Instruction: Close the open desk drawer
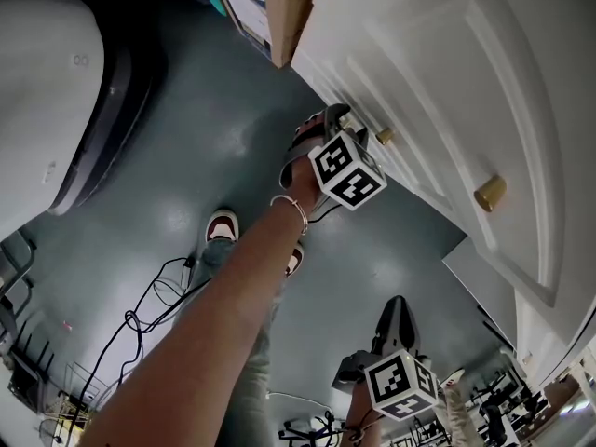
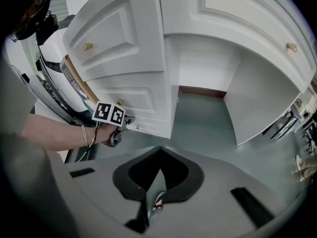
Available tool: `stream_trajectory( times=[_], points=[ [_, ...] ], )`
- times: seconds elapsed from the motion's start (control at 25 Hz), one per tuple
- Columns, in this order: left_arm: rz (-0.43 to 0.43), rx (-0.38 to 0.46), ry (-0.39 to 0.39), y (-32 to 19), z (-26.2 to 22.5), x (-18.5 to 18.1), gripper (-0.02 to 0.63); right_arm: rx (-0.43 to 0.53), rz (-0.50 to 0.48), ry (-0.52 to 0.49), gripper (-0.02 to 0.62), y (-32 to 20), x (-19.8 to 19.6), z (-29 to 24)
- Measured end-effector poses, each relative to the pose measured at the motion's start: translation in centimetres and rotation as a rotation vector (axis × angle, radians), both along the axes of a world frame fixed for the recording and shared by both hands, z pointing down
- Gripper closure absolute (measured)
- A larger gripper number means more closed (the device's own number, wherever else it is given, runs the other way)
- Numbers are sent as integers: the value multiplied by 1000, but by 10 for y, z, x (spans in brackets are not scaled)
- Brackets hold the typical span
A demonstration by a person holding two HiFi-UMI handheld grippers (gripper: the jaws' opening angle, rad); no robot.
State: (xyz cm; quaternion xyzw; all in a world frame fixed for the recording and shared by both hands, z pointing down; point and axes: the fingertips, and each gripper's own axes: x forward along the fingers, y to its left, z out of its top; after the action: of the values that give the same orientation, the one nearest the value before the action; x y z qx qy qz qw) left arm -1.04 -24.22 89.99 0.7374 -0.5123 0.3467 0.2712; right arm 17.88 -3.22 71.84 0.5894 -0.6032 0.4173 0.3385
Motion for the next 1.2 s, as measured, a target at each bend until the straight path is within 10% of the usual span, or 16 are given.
stream_trajectory(
  times=[0.72, 1.2],
  points=[
    [85, 46, -38, 27, -33, -25, 374, 22, -72, -33, 589, -2, -28, -6],
    [-36, 114, 128, 109, -195, -63, 390, 182, -123, -72, 589, -19, -64, -108]
  ],
)
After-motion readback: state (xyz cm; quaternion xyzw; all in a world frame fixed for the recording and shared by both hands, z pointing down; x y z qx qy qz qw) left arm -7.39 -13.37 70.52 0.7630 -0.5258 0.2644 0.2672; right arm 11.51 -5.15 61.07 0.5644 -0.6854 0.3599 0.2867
